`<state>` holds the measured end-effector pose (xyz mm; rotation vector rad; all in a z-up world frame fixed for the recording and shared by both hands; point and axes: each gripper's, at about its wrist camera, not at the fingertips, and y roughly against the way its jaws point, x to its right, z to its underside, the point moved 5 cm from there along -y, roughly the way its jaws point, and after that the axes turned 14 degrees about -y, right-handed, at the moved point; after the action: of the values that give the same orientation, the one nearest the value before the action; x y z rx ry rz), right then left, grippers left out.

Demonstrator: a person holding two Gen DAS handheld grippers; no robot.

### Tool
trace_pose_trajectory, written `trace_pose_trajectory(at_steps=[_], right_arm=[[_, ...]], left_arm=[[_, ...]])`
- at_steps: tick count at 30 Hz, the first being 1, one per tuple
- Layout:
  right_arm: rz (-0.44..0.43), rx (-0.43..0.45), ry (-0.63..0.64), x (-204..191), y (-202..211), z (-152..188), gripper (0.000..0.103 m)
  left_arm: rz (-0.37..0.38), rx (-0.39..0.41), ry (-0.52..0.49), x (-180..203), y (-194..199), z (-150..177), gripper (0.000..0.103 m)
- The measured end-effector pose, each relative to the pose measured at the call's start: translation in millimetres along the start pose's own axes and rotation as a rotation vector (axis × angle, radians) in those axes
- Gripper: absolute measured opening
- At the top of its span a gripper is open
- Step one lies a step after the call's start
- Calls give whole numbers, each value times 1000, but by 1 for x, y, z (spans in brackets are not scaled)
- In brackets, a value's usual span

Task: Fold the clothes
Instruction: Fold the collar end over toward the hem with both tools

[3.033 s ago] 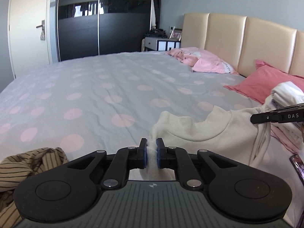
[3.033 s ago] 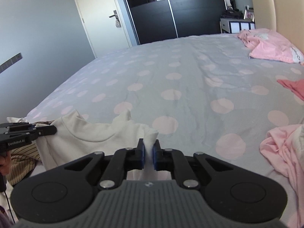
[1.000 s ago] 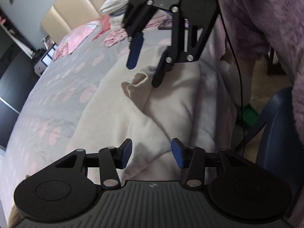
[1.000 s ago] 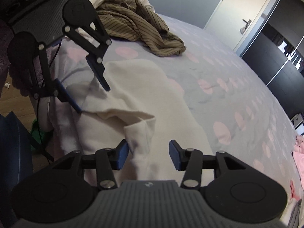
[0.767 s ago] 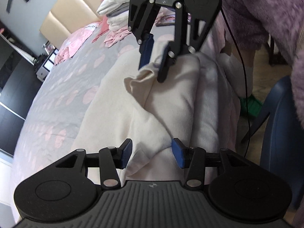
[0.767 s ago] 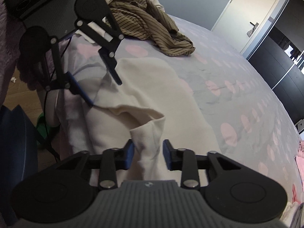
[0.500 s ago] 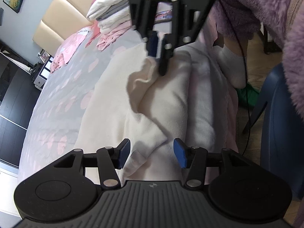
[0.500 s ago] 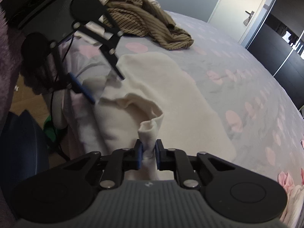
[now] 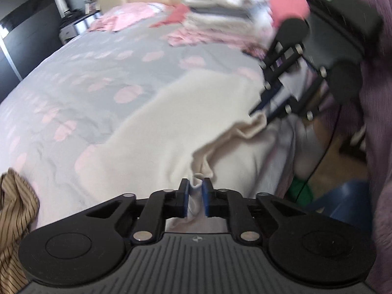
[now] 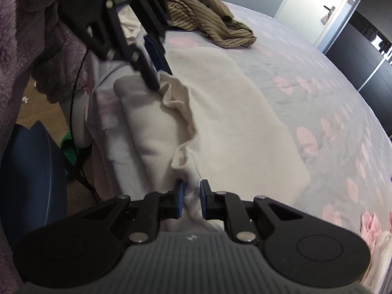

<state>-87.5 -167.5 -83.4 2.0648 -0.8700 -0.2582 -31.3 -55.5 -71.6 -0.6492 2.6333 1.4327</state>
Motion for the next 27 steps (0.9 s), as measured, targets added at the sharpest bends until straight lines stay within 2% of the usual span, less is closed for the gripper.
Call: trace_pose_trajectory(at_steps=[5, 8, 12, 14, 17, 18, 19, 21, 23, 25, 27], right_arm=[[-27, 49, -42, 14, 20, -9, 5], [-62, 73, -69, 19, 34, -11, 5], [-68, 34, -51, 18, 33, -8, 5], [-80, 12, -42, 13, 27, -6, 5], [-92, -3, 0, 1, 20, -3, 17], [-89, -3, 23, -4, 18, -2, 33], [-83, 0, 48, -9, 16, -1, 42], [-59, 14, 93, -16, 13, -1, 41], [-27, 36, 127, -20, 11, -2, 40], [1, 41, 154, -22, 7, -3, 40], [29, 38, 183, -24, 2, -3, 38]], left_arm=[[15, 43, 44, -12, 21, 5, 4], [46, 43, 31, -10, 26, 7, 4], [106, -5, -19, 4, 23, 13, 4], [110, -52, -74, 15, 16, 17, 4], [86, -100, -118, 21, 6, 21, 4], [77, -97, -128, 22, 5, 21, 4], [71, -89, -142, 23, 6, 22, 4], [68, -59, -181, 28, 12, 21, 18], [56, -26, -225, 33, 17, 20, 44], [36, -22, -266, 38, 15, 20, 46], [25, -58, -300, 41, 9, 23, 45]])
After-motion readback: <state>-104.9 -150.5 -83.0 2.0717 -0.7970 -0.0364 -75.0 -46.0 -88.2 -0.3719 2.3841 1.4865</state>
